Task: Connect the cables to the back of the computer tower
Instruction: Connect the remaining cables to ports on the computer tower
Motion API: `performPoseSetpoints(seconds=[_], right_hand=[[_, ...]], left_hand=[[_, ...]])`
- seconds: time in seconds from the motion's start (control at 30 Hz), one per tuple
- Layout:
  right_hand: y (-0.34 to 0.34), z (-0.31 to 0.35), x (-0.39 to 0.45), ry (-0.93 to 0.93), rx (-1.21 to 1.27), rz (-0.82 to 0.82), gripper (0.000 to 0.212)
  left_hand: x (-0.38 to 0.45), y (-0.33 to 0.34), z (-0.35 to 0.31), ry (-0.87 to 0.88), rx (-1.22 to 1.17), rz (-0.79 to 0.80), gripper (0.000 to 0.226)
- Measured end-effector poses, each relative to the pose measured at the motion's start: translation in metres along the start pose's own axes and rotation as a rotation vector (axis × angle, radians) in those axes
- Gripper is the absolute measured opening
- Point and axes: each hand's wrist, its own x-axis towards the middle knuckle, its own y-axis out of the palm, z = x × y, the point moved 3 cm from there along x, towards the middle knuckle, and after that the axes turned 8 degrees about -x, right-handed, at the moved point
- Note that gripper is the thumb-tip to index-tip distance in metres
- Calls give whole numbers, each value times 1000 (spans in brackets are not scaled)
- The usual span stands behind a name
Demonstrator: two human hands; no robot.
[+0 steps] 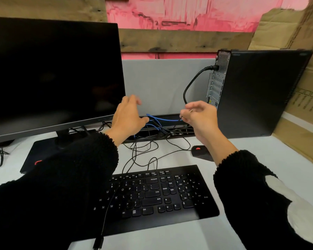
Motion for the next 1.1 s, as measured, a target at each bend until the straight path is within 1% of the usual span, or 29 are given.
performPoseSetpoints(seconds=[0.03,0.07,0.1,0.13,0.17,0.2,0.23,0.3,0.37,0.43,0.47,0.5,0.53,0.63,0.67,0.7,0.73,0.77,0.87,0.9,0.97,1.1], right_hand=[[-2,5,0,-17,4,-26,24],[-4,10,0,-34,12,-59,26],[-6,18,0,-54,30,-94,28],[-9,26,0,-80,59,-125,29],[-11,35,1,-112,99,-143,30],[-14,44,2,-145,148,-154,31],[-17,54,2,-174,196,-163,32],[-25,70,4,-216,299,-183,33],[-34,82,5,-229,397,-193,31],[-39,89,5,-227,435,-176,30],[-40,91,5,-219,430,-160,31],[-39,91,4,-208,408,-137,33],[-37,89,4,-195,375,-114,36],[-28,77,4,-153,256,-85,44],[-26,70,6,-133,219,-94,45],[-24,62,8,-111,172,-106,46],[-23,54,10,-97,111,-122,47],[-23,46,11,-88,46,-138,48],[-23,28,14,-78,-25,-135,42],[-24,24,17,-69,-24,-137,38],[-31,20,23,-61,-94,-156,30],[-54,26,38,-178,-446,-180,15]], left_hand=[[0,4,-7,65,-51,28,35],[0,8,-15,104,-112,97,19],[-1,13,-22,117,-170,201,7],[-2,18,-27,124,-203,312,5],[-3,24,-29,126,-191,408,5],[-2,29,-28,136,-141,466,3],[-1,33,-26,157,-83,486,4],[2,38,-17,185,10,483,12],[1,42,-6,178,108,564,17],[-3,48,3,186,167,649,22],[-5,51,4,199,150,642,21],[-5,52,1,209,102,592,19],[-4,52,-5,203,20,513,20],[2,47,-34,121,-353,216,24],[4,42,-47,133,-406,105,25],[6,40,-57,149,-406,30,27],[8,39,-67,158,-396,23,29],[10,41,-76,158,-393,80,31],[17,61,-93,122,-497,354,28],[19,68,-94,95,-537,407,26],[25,80,-93,100,-514,403,25],[31,91,-92,148,-490,296,23]])
